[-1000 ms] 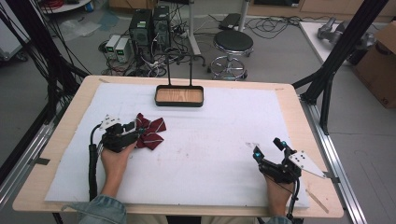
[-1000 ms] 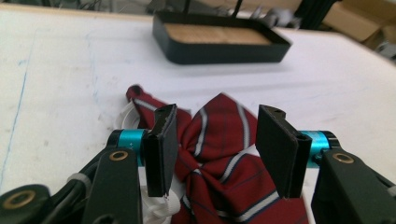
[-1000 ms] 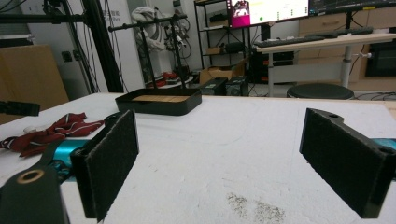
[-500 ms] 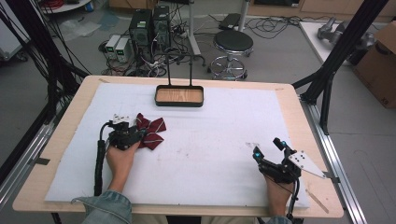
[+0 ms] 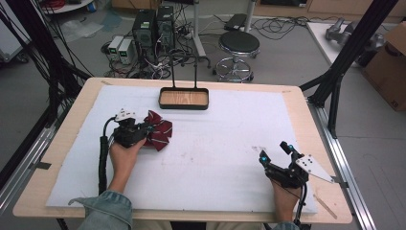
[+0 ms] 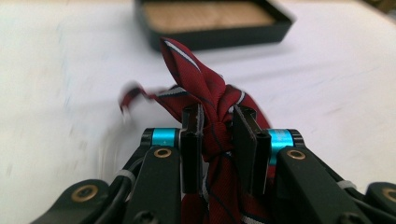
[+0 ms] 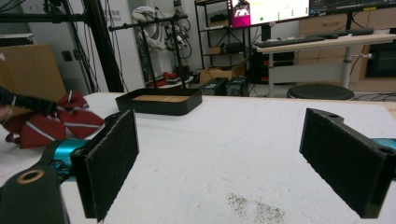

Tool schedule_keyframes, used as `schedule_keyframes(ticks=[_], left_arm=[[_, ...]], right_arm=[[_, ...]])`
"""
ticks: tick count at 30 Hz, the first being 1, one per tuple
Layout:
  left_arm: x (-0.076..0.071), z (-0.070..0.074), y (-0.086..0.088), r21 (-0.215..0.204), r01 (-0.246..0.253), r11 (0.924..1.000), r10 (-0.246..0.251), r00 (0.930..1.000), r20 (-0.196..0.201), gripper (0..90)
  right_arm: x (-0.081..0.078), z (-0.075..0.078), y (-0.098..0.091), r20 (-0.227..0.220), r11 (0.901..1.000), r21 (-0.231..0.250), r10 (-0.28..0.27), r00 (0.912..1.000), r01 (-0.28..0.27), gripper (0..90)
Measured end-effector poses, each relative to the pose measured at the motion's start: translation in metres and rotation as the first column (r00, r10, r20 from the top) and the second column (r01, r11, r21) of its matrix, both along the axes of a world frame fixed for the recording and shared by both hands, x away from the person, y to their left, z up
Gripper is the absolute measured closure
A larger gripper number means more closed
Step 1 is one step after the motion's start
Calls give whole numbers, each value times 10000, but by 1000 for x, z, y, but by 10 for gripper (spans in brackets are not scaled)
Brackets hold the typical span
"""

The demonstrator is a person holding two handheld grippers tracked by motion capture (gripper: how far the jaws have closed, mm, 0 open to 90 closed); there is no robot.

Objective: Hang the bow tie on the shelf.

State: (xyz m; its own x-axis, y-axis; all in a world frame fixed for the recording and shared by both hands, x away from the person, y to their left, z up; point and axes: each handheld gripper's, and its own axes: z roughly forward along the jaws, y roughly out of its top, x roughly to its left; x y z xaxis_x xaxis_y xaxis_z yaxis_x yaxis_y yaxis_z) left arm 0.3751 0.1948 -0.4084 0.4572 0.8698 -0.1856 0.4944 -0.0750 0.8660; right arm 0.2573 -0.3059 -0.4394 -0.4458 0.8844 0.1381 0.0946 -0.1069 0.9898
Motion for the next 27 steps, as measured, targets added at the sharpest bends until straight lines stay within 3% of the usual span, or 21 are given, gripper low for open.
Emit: schedule_keyframes(ticks=[3, 5, 8, 9, 10, 11, 12, 13, 16, 17, 20, 21, 22, 27], left_arm=[[3, 11, -2, -49, 431, 9991, -430, 9987, 259, 734], [10, 25, -1, -241, 1128, 9933, -1114, 9923, 533, 735], [15, 35, 0, -390, 1460, 9885, -1430, 9871, 721, 735], [19, 44, 2, -569, 1784, 9823, -1729, 9807, 910, 735], [19, 44, 2, -569, 1784, 9823, -1729, 9807, 910, 735], [22, 48, 3, -718, 2013, 9769, -1935, 9757, 1026, 735], [27, 55, 5, -829, 2372, 9679, -2264, 9664, 1216, 735], [27, 55, 5, -829, 2372, 9679, -2264, 9664, 1216, 736], [35, 67, 6, -678, 2778, 9583, -2664, 9535, 1410, 735], [41, 75, 7, -460, 2981, 9534, -2886, 9459, 1481, 735], [47, 83, 8, -367, 3092, 9503, -3001, 9410, 1568, 736], [51, 87, 10, -356, 3191, 9471, -3095, 9369, 1622, 736], [58, 95, 12, -365, 3370, 9408, -3258, 9287, 1770, 736], [73, 111, 18, -526, 3445, 9373, -3305, 9267, 1791, 736]], right_arm=[[0, 0, 0, -12, 10000, -5, -16, 10000, 16, 108], [0, 0, 0, -11, 10000, 6, 7, 10000, -7, 108], [0, 0, 0, -6, 10000, -6, -3, 10000, 3, 108], [0, 0, 0, -3, 10000, -3, -5, 10000, 5, 108], [0, 0, 0, -3, 10000, -3, -5, 10000, 5, 108], [0, 0, 0, -19, 10000, 7, 2, 10000, -2, 108], [0, 0, 0, -30, 10000, 33, -10, 10000, 10, 108], [0, 0, 0, -48, 10000, 39, -15, 10000, 16, 108], [0, 0, 0, -52, 10000, 55, -11, 10000, 11, 108], [0, 0, 0, -53, 10000, 51, -19, 10000, 19, 108], [0, 0, -1, -67, 10000, 60, -22, 10000, 22, 108], [0, 0, -1, -74, 10000, 68, -19, 10000, 20, 108], [0, 0, -1, -69, 10000, 73, -14, 10000, 15, 108], [0, 0, -1, -79, 10000, 96, 9, 10000, -8, 108]])
